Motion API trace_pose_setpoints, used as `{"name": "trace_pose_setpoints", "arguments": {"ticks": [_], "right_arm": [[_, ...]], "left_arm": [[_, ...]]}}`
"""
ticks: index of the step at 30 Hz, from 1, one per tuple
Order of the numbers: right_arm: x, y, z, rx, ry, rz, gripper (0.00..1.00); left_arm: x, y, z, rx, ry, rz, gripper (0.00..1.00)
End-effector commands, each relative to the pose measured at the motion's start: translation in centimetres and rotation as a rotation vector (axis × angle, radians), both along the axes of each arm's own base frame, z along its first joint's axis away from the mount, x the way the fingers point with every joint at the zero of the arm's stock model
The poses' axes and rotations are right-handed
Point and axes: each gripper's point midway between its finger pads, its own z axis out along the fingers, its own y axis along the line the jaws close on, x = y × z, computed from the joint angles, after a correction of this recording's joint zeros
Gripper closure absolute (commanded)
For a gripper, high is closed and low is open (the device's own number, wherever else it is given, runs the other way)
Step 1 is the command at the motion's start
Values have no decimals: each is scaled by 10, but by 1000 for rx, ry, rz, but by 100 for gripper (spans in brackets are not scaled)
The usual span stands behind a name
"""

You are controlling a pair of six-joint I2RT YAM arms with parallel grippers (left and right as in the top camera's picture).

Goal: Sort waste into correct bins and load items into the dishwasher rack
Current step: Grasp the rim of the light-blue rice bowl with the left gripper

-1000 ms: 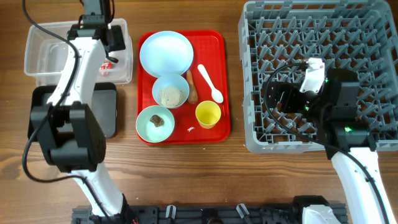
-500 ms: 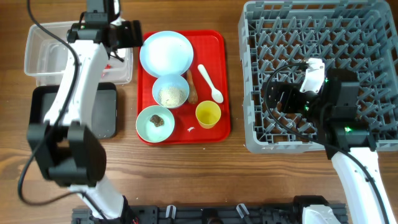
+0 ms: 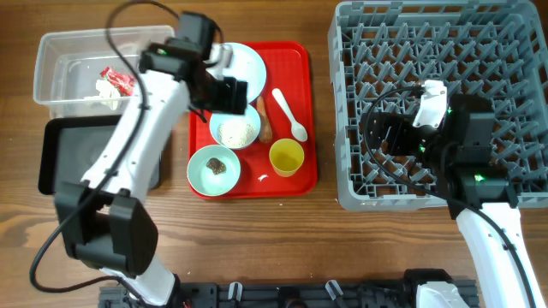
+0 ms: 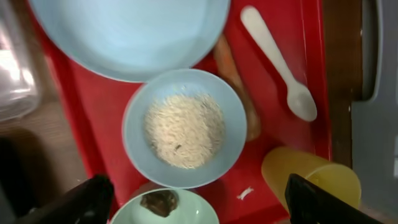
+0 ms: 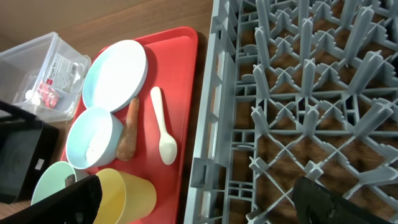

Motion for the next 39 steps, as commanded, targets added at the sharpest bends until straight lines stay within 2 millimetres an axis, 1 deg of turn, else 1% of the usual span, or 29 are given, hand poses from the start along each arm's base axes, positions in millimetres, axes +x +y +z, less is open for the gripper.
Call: {"name": "trace_pose_setpoints", "arguments": {"ticks": [1,3,4,7,8,9,12,13,16,19,22,26,31,34,37,39], "right_arm": [[3,4,9,16,-15,13,0],[3,4,9,16,-15,13,0],[3,5,9,16,-15,14,0],[3,4,9,16,-15,13,0],[3,4,9,16,-15,13,0],[3,4,9,16,-15,13,0],[3,4,9,16,-15,13,0],[3,5,9,17,-15,14,0],[3,4,9,17,-15,13,0],[3,4,9,16,-15,13,0],[3,4,9,16,-15,13,0],[3,5,9,17,-14,13,0],[4,5,7,17,-9,14,0],[4,5,4,17,1,13,0],[4,5,3,17,6,13,0],[5,5,1,17,12,13,0]], "left_arm": [[-17,-27,-31,16,10,-179,20],[-18,-35,-44,21,-11,-222,22],[-20,-39,-52,25,-21,-250,24],[-22,-40,-68,36,-35,-266,38],[-22,-39,-72,38,-38,-266,46],[-22,-39,-77,38,-43,-265,51],[-22,-39,-84,37,-53,-264,62],[-23,-38,-86,36,-54,-264,64],[-27,-38,-92,39,-45,-268,65],[-34,-37,-100,44,-25,-275,62],[-42,-35,-107,52,-8,-302,61],[-45,-34,-115,53,-6,-301,62],[-46,-34,-122,50,-17,-301,69],[-46,-33,-125,50,-15,-301,76],[-46,-33,-128,51,-11,-301,80],[-46,-33,-130,53,-7,-301,83]]}}
